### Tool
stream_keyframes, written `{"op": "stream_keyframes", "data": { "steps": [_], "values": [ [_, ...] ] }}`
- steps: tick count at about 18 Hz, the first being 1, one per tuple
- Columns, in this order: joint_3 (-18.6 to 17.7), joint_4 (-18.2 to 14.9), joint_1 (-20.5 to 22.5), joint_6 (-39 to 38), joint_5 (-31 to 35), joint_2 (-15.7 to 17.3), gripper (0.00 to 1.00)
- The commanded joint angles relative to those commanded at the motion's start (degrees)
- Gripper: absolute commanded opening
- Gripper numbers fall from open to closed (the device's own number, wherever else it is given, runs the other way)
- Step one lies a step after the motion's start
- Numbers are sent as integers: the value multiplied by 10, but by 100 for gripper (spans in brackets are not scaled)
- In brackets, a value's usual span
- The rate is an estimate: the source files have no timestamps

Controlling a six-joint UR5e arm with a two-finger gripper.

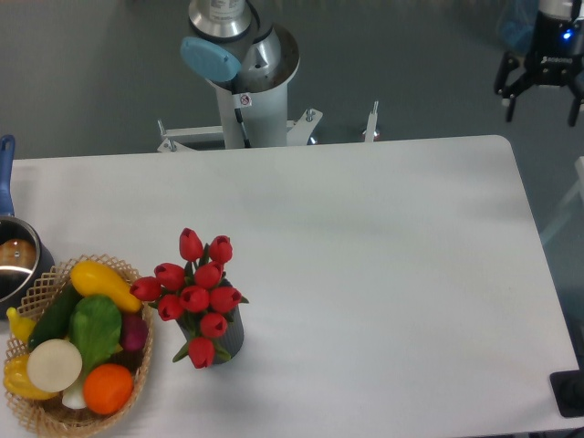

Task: Pick up the flowers from the vase
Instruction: 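Move the gripper into view above the table, fingers open, then lower the open gripper toward the red tulip stems above the vase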

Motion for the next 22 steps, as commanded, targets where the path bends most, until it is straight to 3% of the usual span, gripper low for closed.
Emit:
{"op": "stream_keyframes", "data": {
  "steps": [3,9,11,15,18,22],
  "values": [
    [-5,-4,-32,-5,-2,4,100],
    [-5,-5,-31,-30,-52,5,100],
    [-10,-8,-33,-61,-68,22,100],
    [-55,-6,-60,-96,-147,54,100],
    [-69,-8,-66,-98,-210,87,100],
    [-105,-2,-104,-94,-233,93,100]
  ]
}}
